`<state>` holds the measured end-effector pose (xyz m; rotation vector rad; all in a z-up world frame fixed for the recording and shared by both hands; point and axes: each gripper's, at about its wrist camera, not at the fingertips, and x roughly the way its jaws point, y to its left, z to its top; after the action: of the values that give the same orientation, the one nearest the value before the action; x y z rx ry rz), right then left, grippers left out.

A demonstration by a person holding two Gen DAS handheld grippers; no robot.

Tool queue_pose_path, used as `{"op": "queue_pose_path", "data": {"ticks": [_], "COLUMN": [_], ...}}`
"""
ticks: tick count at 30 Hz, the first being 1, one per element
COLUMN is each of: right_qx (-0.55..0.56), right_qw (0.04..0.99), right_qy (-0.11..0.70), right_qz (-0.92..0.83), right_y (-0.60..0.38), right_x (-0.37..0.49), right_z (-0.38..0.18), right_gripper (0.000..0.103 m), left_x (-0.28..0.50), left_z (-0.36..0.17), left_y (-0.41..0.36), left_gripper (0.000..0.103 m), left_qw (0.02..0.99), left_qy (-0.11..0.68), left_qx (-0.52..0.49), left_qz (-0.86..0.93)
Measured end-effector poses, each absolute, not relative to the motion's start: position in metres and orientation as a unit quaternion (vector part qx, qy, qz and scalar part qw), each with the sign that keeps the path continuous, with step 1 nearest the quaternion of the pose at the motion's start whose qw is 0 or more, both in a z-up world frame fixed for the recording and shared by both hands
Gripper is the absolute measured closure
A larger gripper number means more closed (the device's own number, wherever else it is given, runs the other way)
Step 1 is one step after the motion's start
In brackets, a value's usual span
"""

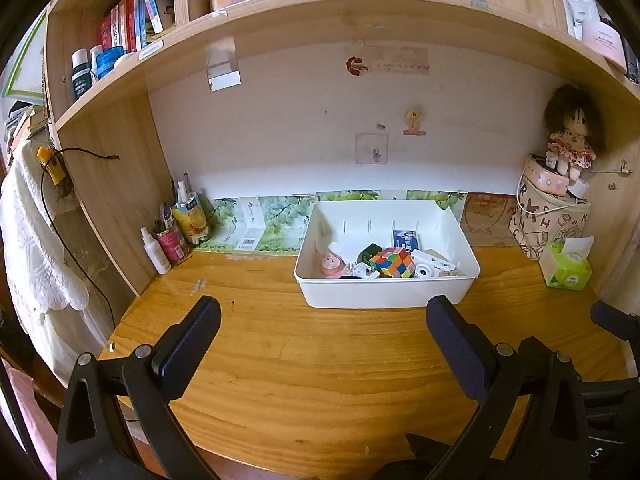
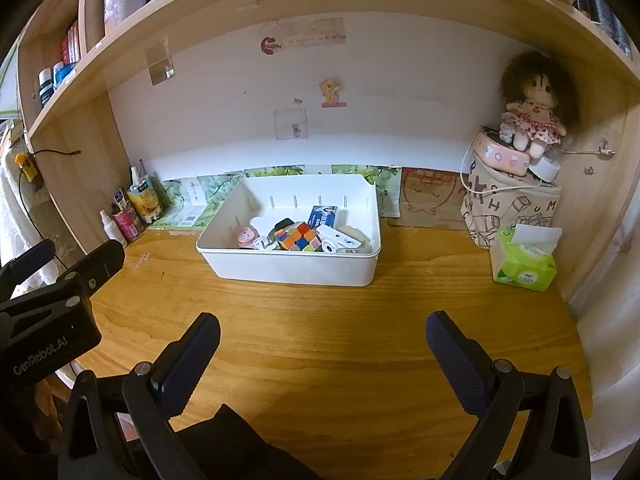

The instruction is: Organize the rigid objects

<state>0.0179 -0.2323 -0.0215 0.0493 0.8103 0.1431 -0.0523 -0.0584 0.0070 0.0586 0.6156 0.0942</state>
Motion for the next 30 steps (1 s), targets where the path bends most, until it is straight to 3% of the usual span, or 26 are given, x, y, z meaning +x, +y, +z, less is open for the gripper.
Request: {"op": "queue_pose_path", "data": {"ticks": [30], "right_qx": [0.024], "right_qw": [0.9], "right_qy": [0.43], "right_qz": [0.065], "right_y": [-0.229], "right_x": [0.036], "right_z": [-0.034], "right_gripper": [0.0], "left_x": [-0.034], "left_z": [0.0], "left_y": [-0.06], "left_gripper": [0.001], "left_qw": [0.946], "left_qy": [0.322], "left_qx": [0.027], "left_qz": [0.021]}}
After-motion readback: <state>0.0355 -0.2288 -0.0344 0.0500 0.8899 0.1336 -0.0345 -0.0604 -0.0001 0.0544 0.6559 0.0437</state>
